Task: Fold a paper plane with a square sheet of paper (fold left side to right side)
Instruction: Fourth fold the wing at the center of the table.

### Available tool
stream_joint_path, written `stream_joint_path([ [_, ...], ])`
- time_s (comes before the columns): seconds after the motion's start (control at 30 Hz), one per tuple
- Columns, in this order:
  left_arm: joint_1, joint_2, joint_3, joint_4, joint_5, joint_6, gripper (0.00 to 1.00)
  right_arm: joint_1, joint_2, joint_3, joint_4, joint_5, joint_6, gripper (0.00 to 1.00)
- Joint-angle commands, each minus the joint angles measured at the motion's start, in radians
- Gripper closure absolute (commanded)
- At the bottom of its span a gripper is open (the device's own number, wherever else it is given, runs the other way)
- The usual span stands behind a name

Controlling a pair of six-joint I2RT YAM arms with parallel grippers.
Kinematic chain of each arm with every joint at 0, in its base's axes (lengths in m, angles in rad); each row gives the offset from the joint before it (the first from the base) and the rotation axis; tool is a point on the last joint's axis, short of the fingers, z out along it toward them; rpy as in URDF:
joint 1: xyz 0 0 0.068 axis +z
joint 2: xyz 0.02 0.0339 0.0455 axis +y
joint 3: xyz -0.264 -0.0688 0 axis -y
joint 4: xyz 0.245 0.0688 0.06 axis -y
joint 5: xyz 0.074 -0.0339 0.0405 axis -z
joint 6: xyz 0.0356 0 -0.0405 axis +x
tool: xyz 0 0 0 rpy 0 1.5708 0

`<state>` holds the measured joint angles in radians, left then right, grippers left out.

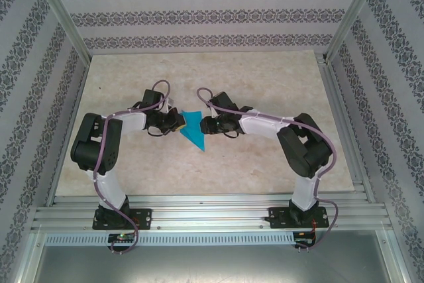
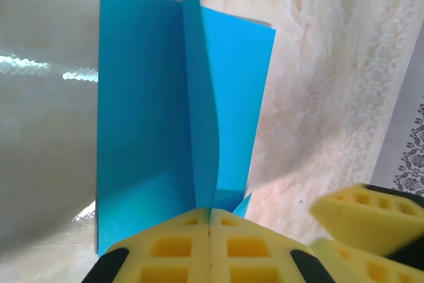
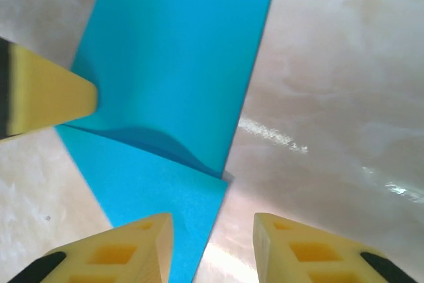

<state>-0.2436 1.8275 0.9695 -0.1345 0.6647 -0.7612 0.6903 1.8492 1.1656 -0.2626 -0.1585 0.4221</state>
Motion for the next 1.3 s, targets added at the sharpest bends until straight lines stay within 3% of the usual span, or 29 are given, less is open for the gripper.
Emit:
stream_joint_path([
  [0.0,-0.015,-0.03,0.018,-0.054,-0.01,0.001,0.97,0.098,-0.065,-0.036,-0.017,0.199,-0.056,0.6],
  [0.2,-0.019,-0.045,0.032,-0.097,-0.022,-0.001,0.97,0.236,0.008,0.002,-0.034,0.381,-0.071,0.56],
  [0.57,-0.02,-0.039,0.043,-0.107,-0.026,-0.007,0.98,0.287,0.142,0.12,-0.129,0.536,-0.135,0.55],
  [1.0,-0.021,-0.027,0.062,-0.12,-0.028,0.0,0.96,0.304,0.179,0.147,-0.162,0.554,-0.142,0.74],
  [1.2,-0.02,-0.06,0.095,-0.181,-0.04,0.042,0.81,0.304,0.165,0.145,-0.168,0.525,-0.134,0.91],
  [1.27,-0.017,-0.094,0.109,-0.217,-0.055,0.067,0.7,0.304,0.143,0.136,-0.17,0.514,-0.129,0.92],
])
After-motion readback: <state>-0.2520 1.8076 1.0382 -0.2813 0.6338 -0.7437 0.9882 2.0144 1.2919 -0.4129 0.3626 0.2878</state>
